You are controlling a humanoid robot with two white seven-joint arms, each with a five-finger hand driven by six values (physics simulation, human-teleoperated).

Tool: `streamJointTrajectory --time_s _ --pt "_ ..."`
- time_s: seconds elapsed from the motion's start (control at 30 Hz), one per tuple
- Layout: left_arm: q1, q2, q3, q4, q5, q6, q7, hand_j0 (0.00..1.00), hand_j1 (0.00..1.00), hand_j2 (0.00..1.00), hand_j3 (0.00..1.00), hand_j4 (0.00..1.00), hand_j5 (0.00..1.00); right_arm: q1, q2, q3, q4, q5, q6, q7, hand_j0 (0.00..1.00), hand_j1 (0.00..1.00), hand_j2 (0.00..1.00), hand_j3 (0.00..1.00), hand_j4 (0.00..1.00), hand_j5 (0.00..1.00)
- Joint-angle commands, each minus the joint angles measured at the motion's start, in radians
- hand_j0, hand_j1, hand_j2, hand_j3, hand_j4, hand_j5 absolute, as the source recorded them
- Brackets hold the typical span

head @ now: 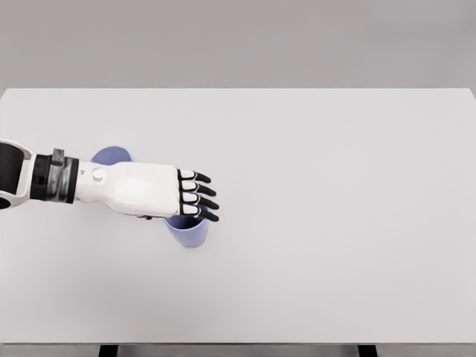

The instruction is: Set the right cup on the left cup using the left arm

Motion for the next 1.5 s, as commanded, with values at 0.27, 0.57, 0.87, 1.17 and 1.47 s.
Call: streamJointTrajectory --time_s 0.27,0.57,0.87,1.17,1.47 --pt "0.012 -0.004 0.003 0.008 -0.002 0.0 0.0 1.0 1.0 1.0 1.0 1.0 1.0 0.0 0.0 0.0 0.0 0.0 0.0 0.0 1.0 1.0 1.0 1.0 1.0 1.0" --pt "0.017 -0.042 0.003 0.008 -0.007 0.0 0.002 1.0 1.0 1.0 1.0 1.0 1.0 0.0 0.0 0.0 0.0 0.0 0.0 0.0 1.0 1.0 1.0 1.0 1.0 1.0" --pt "0.035 -0.038 0.005 0.032 -0.008 0.0 0.0 1.0 1.0 1.0 1.0 1.0 1.0 0.0 0.0 0.0 0.0 0.0 0.0 0.0 1.0 1.0 1.0 1.0 1.0 1.0" --pt "0.055 -0.054 0.005 0.066 -0.015 0.0 0.002 1.0 1.0 1.0 1.0 1.0 1.0 0.0 0.0 0.0 0.0 0.0 0.0 0.0 1.0 1.0 1.0 1.0 1.0 1.0" --pt "0.058 -0.062 0.005 0.077 -0.015 0.0 0.002 1.0 1.0 1.0 1.0 1.0 1.0 0.0 0.0 0.0 0.0 0.0 0.0 0.0 1.0 1.0 1.0 1.0 1.0 1.0"
